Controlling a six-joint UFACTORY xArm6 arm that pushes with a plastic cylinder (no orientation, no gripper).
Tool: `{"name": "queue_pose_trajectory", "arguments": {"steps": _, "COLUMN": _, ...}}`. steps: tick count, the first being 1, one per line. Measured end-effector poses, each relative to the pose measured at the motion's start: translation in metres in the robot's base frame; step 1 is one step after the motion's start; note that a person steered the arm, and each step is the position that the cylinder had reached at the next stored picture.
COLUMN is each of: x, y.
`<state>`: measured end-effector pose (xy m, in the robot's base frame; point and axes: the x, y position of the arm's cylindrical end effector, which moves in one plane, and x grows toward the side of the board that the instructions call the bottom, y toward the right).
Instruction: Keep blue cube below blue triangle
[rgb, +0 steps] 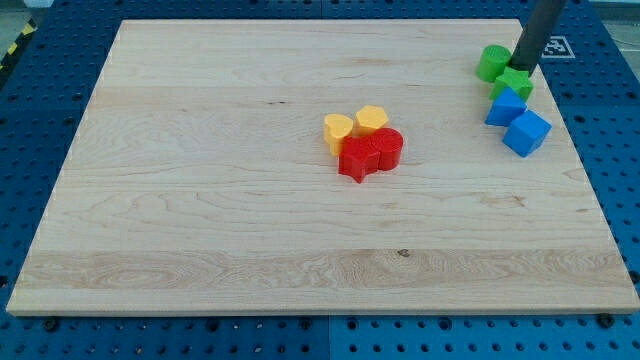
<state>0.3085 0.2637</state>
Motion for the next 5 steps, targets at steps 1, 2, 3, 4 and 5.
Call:
{"name": "queue_pose_trajectory", "arguments": {"steps": 1, "x": 0.005, "y": 0.01}}
{"name": "queue_pose_trajectory", "arguments": {"steps": 2, "x": 0.023, "y": 0.01}}
{"name": "queue_pose_trajectory", "arguments": {"steps": 3, "x": 0.034, "y": 0.012}}
{"name": "queue_pose_trajectory", "arguments": {"steps": 4, "x": 0.039, "y": 0.027}}
{"name": "queue_pose_trajectory", "arguments": {"steps": 5, "x": 0.058, "y": 0.031}}
